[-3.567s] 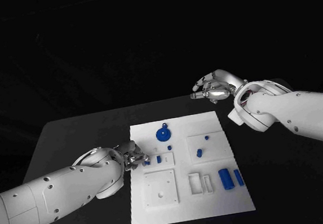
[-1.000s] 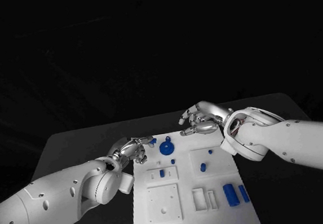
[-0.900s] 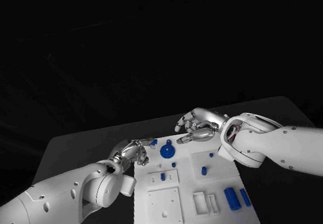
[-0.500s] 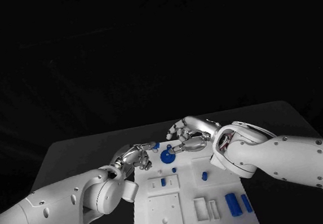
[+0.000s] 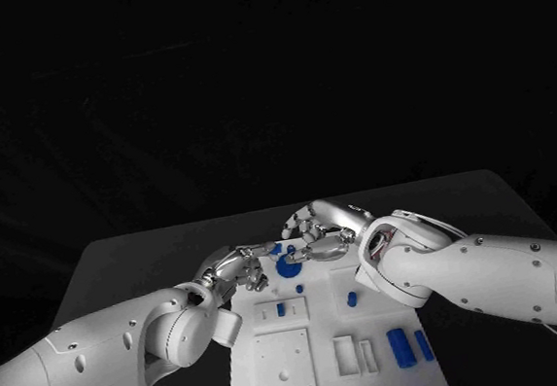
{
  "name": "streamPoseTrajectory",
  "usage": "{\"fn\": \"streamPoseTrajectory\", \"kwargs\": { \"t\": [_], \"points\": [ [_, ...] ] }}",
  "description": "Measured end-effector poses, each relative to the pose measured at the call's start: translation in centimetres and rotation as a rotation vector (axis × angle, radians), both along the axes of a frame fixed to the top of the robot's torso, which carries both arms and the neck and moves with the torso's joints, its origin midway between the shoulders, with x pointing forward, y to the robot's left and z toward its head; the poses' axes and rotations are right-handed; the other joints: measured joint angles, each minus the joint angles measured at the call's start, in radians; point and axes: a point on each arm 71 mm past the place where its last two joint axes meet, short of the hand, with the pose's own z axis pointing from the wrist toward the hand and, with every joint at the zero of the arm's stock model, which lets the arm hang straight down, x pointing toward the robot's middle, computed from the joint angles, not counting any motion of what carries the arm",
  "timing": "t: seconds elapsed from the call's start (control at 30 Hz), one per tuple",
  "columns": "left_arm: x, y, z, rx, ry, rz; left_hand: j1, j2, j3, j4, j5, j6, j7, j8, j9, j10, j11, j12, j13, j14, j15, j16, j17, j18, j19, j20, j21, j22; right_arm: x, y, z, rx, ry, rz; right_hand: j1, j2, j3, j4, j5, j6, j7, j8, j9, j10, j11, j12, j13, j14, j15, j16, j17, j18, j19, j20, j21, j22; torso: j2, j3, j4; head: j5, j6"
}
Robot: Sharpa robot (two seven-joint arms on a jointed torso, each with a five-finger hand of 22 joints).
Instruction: Assemble the parts on the task board
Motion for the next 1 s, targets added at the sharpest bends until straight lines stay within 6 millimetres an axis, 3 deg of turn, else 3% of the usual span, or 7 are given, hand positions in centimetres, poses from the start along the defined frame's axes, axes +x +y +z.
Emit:
{"fn": "streamPoseTrajectory", "kwargs": {
  "t": [0.33, 0.5, 0.8, 1.0],
  "points": [
    [-0.26, -0.44, 0.06, -0.002, -0.005, -0.043, 0.003, 0.002, -0.003, -0.003, 0.0, 0.0, 0.0, -0.004, -0.004, 0.0, 0.0, 0.0, 0.001, 0.0, 0.0, 0.0, 0.001, 0.0, 0.0, 0.0, 0.0, 0.0, 0.07, 0.05, -0.1, -0.001, 0.0, -0.003, 0.004, 0.004, 0.104, 0.021, -0.136, 0.013, -0.003, 0.005, -0.007, 0.004, -0.004, 0.006, -0.009, 0.002, -0.002, 0.004, -0.003, 0.0, 0.012, -0.002, 0.0, 0.0, 0.0, 0.0003, -0.0007, 0.001, -0.004],
    [-0.32, -0.54, 0.07, 0.0, -0.008, -0.057, 0.003, 0.002, -0.003, -0.003, 0.0, 0.0, 0.0, -0.004, -0.005, 0.0, 0.0, 0.0, 0.001, 0.0, 0.0, 0.0, 0.001, 0.0, 0.0, 0.0, 0.0, 0.0, 0.06, 0.08, -0.16, -0.002, 0.001, -0.003, 0.009, 0.009, 0.152, 0.036, -0.183, 0.024, -0.007, 0.009, -0.008, 0.007, -0.007, 0.007, -0.012, 0.004, -0.004, 0.008, -0.004, 0.0, 0.013, -0.002, 0.0, 0.0, 0.0, 0.0011, -0.0011, 0.001, -0.005],
    [-0.32, -0.51, 0.06, 0.003, -0.008, -0.064, 0.003, 0.002, -0.003, -0.003, 0.0, 0.0, 0.0, -0.008, -0.007, 0.0, 0.0, 0.003, 0.002, -0.002, 0.002, 0.0, 0.001, 0.0, 0.0, 0.0, 0.0, 0.0, 0.08, 0.06, -0.28, -0.003, 0.003, -0.003, 0.009, 0.009, 0.177, 0.048, -0.201, 0.038, -0.011, 0.015, -0.009, 0.007, -0.007, 0.011, -0.013, 0.006, -0.005, 0.008, -0.004, 0.0, 0.015, 0.0, 0.0, 0.0, 0.0, 0.0012, -0.0012, 0.001, -0.008],
    [-0.32, -0.5, 0.07, 0.002, -0.008, -0.068, 0.003, 0.002, -0.006, -0.006, -0.003, 0.0, 0.0, -0.012, -0.007, -0.003, 0.003, 0.004, 0.002, -0.006, -0.001, 0.0, 0.002, 0.0, 0.0, 0.0, 0.0, 0.0, 0.11, 0.07, -0.34, -0.004, 0.004, -0.003, 0.015, 0.014, 0.221, 0.058, -0.241, 0.055, -0.015, 0.026, -0.007, 0.015, -0.015, 0.011, -0.016, 0.012, -0.008, 0.012, -0.005, 0.0, 0.02, -0.002, 0.0, 0.0, 0.0, 0.0012, -0.0012, 0.0, -0.009]
  ]
}}
